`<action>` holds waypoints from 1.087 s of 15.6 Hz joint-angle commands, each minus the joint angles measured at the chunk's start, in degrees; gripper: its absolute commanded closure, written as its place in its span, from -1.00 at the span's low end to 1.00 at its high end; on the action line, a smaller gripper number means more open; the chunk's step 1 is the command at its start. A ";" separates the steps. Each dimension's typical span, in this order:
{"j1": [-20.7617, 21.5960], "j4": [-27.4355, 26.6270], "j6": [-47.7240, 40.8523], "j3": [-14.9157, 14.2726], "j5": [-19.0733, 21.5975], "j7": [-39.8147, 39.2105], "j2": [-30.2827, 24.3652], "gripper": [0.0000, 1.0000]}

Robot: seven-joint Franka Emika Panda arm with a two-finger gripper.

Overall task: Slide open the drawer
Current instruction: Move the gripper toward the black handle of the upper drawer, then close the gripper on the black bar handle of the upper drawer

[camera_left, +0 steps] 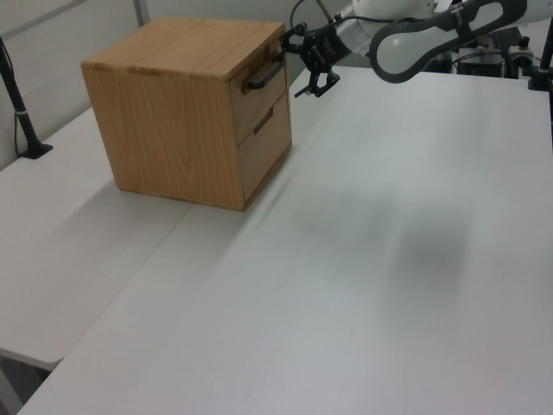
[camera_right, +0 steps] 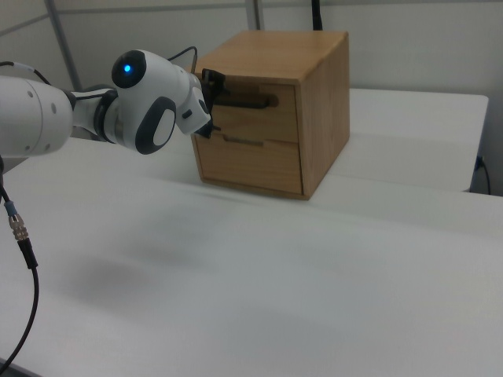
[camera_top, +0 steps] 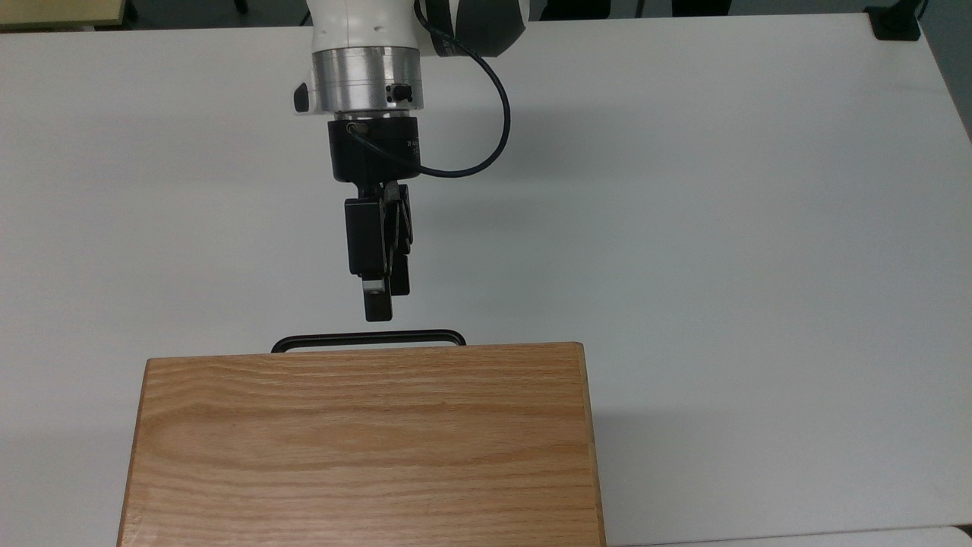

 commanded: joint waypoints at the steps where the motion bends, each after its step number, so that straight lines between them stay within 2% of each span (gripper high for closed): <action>1: 0.39 -1.88 1.94 -0.64 0.93 0.48 -1.29 -0.65; 4: 0.39 -1.35 5.37 -0.64 0.84 0.13 -0.14 -0.58; 8: 0.39 0.14 5.46 -0.82 0.23 -0.31 1.18 -0.56; 10: 0.30 0.41 5.46 -0.82 0.14 -0.83 2.14 -0.30; 11: 0.21 1.54 5.46 -0.82 0.22 -1.27 2.75 -0.27; 12: 0.12 2.51 5.46 -0.82 0.14 -1.45 3.45 -0.16; 16: -0.23 4.80 5.46 -0.82 -0.83 -1.45 5.13 -0.07; 17: -0.14 4.80 5.46 -0.82 -0.83 -1.54 5.22 0.09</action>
